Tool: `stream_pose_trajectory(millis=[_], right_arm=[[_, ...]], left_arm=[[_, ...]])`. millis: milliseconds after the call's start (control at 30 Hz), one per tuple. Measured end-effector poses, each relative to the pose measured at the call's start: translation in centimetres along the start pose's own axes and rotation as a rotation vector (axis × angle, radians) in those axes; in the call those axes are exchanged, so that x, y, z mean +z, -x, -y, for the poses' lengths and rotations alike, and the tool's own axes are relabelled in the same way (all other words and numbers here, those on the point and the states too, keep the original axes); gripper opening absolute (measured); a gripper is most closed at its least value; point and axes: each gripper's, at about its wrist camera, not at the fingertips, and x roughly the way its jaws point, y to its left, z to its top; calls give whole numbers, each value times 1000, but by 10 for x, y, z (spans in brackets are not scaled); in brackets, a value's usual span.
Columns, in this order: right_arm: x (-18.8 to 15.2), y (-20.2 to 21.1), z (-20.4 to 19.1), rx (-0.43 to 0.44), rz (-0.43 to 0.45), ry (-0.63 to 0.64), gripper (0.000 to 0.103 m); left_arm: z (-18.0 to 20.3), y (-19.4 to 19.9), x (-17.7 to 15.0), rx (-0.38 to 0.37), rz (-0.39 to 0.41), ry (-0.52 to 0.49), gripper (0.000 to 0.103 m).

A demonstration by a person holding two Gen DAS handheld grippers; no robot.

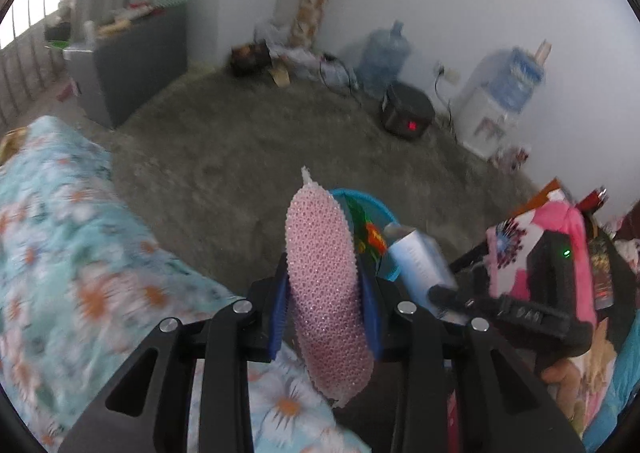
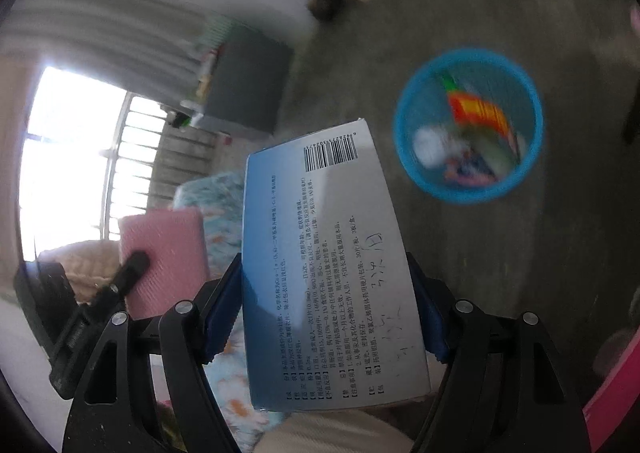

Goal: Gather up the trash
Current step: 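Carry the pink pad and blue-and-white box over the blue wastebasket, then open both tools to drop the pad and box into the wastebasket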

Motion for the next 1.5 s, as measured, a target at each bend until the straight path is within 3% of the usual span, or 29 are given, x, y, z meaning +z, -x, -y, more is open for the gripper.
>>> stream_pose_trajectory(millis=[100,300,367,500,567,633,700,833,967,1167,1300,1500], right_arm=[[9,-35,28,-25,-68,-61,70],[59,-102,72,-103,-148,-134,70],[84,-115,81,-193,-128,-115,71],[133,-117,101,-354,28,-76,74],[145,-117,110,-413,65,-76,84],[146,-117,117,-416,75,-97,84],[140,-114,124,-395,93,-134,85],[117,-88,130,-327,178,-207,86],[98,-63,129,-270,262,-250,86],[71,-35,100,-238,331,-187,86],[64,-15,40,-194,393,-47,86],[33,5,-65,-136,449,268,93]], left_arm=[[3,-33,9,11,-56,-7,31],[8,-93,30,26,-140,-15,31],[10,-112,37,19,-159,-16,31],[17,-142,51,-3,-171,-8,31],[23,-163,62,-22,-169,13,32],[28,-182,69,-43,-165,29,37],[38,-207,73,-45,-195,33,64],[45,-227,72,-40,-236,49,66],[46,-211,70,-49,-210,52,68],[41,-141,75,-62,-102,69,70],[38,-74,74,-89,0,69,76],[24,57,43,-5,242,85,98]])
